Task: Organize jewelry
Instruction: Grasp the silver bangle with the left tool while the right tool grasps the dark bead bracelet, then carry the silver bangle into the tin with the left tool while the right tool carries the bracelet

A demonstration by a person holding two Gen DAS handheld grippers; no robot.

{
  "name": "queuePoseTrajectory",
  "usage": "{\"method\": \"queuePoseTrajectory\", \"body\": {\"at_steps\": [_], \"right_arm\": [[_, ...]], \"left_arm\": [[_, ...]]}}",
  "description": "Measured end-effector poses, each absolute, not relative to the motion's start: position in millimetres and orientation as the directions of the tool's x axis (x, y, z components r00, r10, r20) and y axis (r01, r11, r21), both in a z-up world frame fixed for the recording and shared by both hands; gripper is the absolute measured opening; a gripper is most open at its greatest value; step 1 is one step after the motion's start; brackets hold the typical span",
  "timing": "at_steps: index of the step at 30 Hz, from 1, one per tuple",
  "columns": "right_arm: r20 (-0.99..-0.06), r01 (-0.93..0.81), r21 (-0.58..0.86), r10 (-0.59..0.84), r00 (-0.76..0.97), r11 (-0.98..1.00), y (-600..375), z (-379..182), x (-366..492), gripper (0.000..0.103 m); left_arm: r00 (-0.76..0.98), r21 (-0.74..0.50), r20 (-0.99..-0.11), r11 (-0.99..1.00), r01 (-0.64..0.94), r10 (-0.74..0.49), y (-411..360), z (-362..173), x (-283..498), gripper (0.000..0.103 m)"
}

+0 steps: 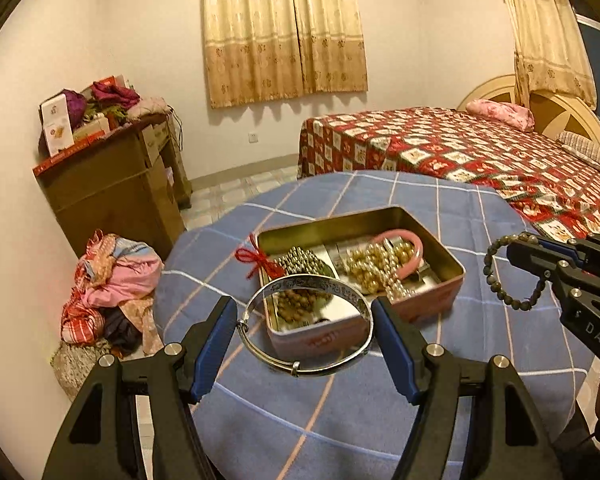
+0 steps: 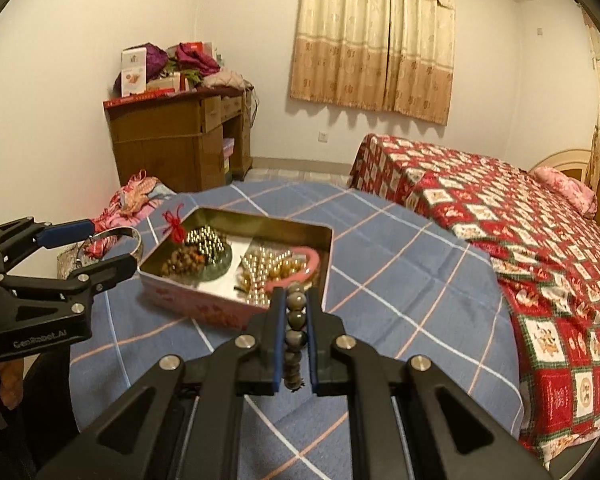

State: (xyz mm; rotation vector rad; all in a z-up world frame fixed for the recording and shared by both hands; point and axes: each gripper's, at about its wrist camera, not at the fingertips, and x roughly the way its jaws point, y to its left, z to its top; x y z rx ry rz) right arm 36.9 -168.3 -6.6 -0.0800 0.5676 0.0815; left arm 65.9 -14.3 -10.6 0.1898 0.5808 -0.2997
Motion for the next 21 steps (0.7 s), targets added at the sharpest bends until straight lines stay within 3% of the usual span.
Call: {"method": "queuePoseTrajectory", "body": {"at_steps": [21], "right_arm": [[-0.454,-0.079,-0.065,0.041,0.890,0.995,-169.3,15.0,45.4,0.011]], "left_arm": [[0.847,0.135,-0.493,0.944,0.300,-0.199,-20.7,11.4,79.1,0.070]]}}
